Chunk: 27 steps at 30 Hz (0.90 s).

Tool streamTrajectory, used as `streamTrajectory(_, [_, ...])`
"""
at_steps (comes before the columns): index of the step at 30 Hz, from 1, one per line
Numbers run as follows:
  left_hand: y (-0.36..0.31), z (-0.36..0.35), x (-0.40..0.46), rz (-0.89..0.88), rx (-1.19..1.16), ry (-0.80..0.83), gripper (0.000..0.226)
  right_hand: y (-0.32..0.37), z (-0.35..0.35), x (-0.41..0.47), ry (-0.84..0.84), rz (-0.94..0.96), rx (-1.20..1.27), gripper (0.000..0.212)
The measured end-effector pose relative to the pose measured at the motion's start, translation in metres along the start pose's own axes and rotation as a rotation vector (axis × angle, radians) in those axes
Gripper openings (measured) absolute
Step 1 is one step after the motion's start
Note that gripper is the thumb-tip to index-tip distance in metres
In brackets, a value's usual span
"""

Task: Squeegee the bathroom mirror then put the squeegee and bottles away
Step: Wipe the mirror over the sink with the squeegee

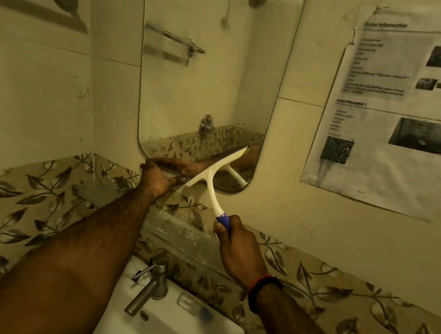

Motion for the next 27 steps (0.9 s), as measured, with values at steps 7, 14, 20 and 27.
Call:
streamTrajectory(7, [0.001, 0.004, -0.004, -0.016, -0.005, 0.009, 0.125, -0.008, 0.007, -0.017, 0.009, -0.048, -0.013, 0.021])
streamTrajectory(14, [-0.003, 0.01, -0.009, -0.026, -0.043, 0.013, 0.121, -0.014, 0.019, -0.039, 0.002, -0.116, 0.03, 0.017])
streamTrajectory(20, [-0.005, 0.01, -0.014, -0.038, -0.098, -0.011, 0.119, 0.006, 0.035, -0.03, -0.1, -0.027, 0.047, 0.009])
streamTrajectory(27, [-0.005, 0.007, -0.008, -0.087, -0.169, 0.082, 0.099, 0.11, 0.058, 0.048, -0.18, 0.232, 0.206, 0.016])
Point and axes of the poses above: each hand's wrist, its own x-axis towards the middle knuckle, its own z-axis out of the back of the hand, y = z × x, the point moved 2 cm from there along x, towards the middle knuckle, and after that the axes turned 1 degree about -x, right-handed, at the moved point
